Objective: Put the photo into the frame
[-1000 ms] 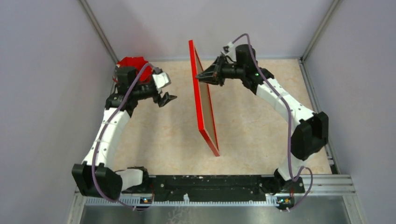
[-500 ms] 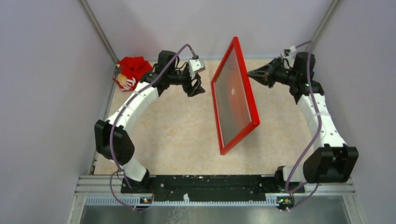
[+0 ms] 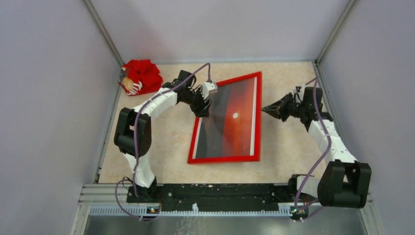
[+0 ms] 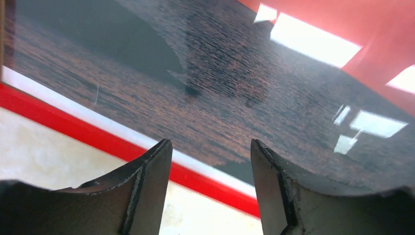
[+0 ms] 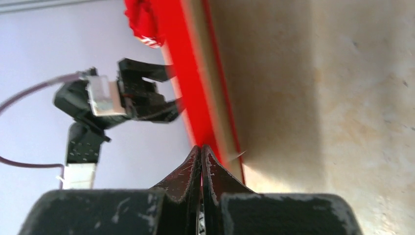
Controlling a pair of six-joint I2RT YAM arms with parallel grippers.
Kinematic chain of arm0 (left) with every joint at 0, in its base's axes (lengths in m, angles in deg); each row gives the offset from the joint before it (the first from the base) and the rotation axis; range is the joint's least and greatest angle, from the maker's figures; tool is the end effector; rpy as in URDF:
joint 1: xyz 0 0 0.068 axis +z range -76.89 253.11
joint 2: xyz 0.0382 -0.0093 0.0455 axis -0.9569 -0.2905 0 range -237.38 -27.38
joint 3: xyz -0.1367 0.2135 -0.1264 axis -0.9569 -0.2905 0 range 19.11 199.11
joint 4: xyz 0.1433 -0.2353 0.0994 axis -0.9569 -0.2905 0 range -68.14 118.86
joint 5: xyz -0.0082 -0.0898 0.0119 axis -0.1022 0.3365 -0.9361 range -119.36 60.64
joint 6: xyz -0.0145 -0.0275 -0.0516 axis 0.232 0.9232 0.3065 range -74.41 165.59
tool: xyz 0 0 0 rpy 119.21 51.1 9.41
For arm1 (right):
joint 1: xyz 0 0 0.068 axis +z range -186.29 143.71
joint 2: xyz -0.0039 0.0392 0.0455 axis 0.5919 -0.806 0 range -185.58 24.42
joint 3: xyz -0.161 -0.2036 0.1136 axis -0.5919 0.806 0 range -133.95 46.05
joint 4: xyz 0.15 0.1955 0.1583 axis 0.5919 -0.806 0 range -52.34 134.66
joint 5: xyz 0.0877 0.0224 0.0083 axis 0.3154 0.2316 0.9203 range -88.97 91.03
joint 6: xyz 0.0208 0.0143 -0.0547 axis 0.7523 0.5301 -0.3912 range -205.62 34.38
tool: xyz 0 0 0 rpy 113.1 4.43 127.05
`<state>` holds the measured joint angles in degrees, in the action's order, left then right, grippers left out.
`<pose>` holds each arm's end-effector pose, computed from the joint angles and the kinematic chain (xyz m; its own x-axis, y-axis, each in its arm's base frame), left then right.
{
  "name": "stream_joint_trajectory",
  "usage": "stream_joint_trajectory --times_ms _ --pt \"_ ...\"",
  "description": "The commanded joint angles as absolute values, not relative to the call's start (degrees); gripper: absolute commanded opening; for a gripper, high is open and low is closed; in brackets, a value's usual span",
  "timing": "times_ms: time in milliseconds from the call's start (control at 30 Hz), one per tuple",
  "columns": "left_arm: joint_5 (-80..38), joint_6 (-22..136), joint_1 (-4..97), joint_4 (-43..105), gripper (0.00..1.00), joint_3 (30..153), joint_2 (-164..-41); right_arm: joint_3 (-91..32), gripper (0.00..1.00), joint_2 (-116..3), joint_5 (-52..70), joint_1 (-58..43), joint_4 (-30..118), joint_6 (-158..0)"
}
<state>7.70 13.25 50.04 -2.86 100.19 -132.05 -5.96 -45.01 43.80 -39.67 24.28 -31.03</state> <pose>0.3859 -0.1937 0.2328 -0.3030 0.5931 -0.7459 0.9355 0.3345 -0.1141 0.2926 0.0131 0.2793 -0.7557 0.6441 -0.1185 0.2135 0.4134 0.8852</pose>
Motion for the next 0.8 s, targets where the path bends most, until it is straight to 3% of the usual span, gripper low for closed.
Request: stream_joint_trajectory --times_ms 0,167,333,433,567,633,767 --pt "5.80 9.16 56.66 -7.69 0.65 99.39 -133.95 4.68 0.00 -41.68 47.22 -39.19 42.04 -22.71" --pt "9.23 5.31 65.02 -12.85 0.63 102.23 -133.33 13.09 0.00 -45.26 48.10 -39.19 56.86 -17.12" --pt "6.51 2.03 68.05 -13.68 0.63 100.84 -131.32 13.06 0.02 -50.46 45.72 -39.19 58.50 -20.14" --pt "5.43 1.67 69.13 -12.97 0.64 98.73 -130.65 9.47 0.15 -51.92 39.78 -39.19 48.07 -29.08" --pt "3.05 5.21 70.13 -9.71 0.76 96.55 -130.28 4.74 0.47 -54.34 31.08 -38.66 39.11 -35.90" --pt "3.04 9.05 71.71 -5.52 0.96 95.27 -130.02 1.30 0.54 -56.14 25.73 -38.40 35.59 -38.73" --pt "4.83 18.36 76.46 7.02 0.99 93.14 -128.36 -3.70 0.58 -56.23 10.56 -38.36 32.89 -44.19"
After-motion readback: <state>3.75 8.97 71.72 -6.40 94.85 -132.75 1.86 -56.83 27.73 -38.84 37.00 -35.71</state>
